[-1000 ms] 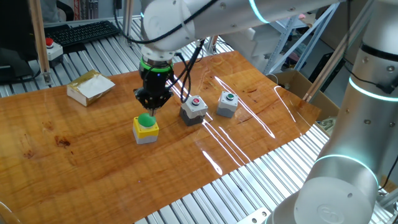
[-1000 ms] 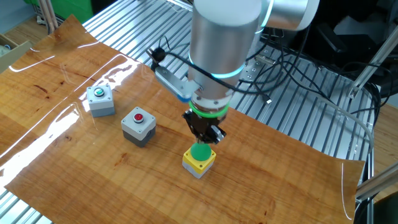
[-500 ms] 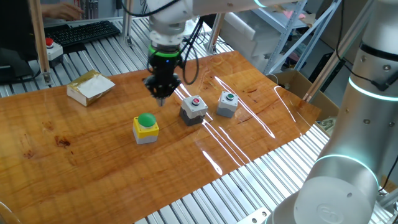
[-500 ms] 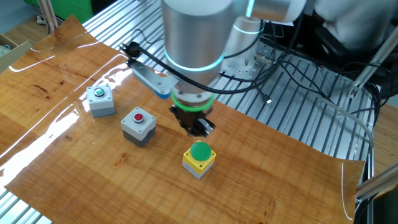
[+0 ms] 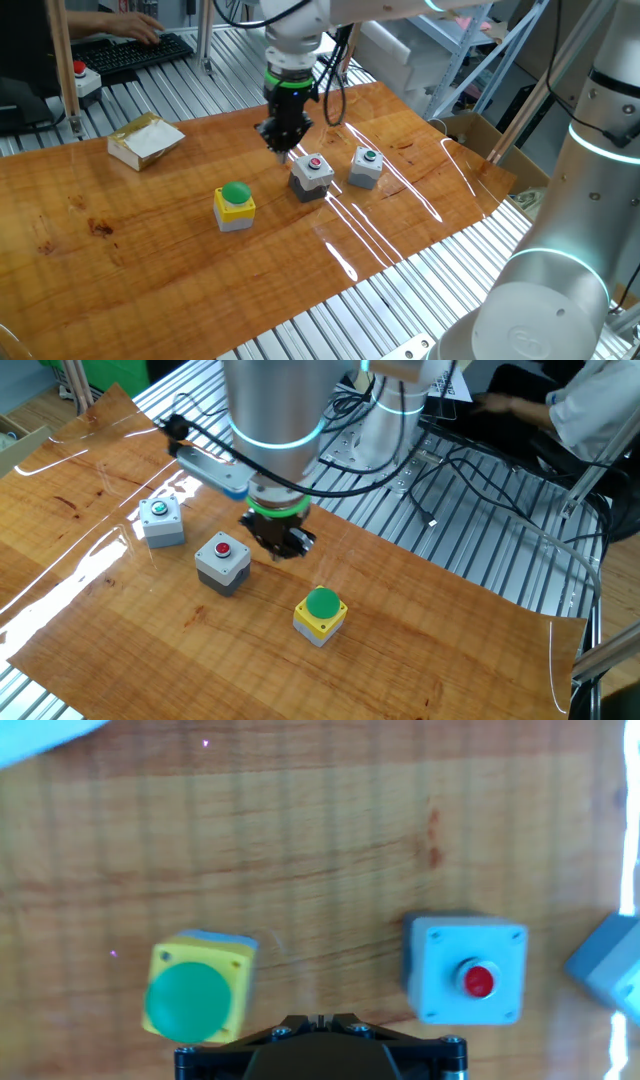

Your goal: Press three buttons from left to right in sequence

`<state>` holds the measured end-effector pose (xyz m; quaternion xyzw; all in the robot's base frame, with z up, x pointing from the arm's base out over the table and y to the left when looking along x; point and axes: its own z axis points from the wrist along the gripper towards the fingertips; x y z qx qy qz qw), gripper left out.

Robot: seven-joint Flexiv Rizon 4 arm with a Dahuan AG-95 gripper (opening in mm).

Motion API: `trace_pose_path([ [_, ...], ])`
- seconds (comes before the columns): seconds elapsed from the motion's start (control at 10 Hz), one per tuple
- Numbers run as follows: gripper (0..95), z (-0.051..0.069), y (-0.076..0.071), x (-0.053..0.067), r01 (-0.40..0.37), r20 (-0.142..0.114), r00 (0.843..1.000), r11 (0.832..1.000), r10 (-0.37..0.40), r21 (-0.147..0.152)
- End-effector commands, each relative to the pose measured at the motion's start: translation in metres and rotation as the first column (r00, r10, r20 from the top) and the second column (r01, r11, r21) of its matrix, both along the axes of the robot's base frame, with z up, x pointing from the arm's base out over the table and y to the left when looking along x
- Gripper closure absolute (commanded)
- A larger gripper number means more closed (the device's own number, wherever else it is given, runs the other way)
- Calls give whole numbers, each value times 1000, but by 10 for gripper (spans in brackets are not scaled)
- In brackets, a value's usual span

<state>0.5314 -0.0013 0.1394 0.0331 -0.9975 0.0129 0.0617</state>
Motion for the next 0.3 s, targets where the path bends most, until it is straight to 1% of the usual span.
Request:
trace_pose_path([
  [0.1, 950, -1, -19, -3, -100, 12, 995, 995, 100, 2],
  [0.2, 950, -3, -26, -3, -120, 12, 993, 993, 120, 6],
  [0.3, 950, -5, -33, -4, -140, 18, 990, 990, 140, 6],
])
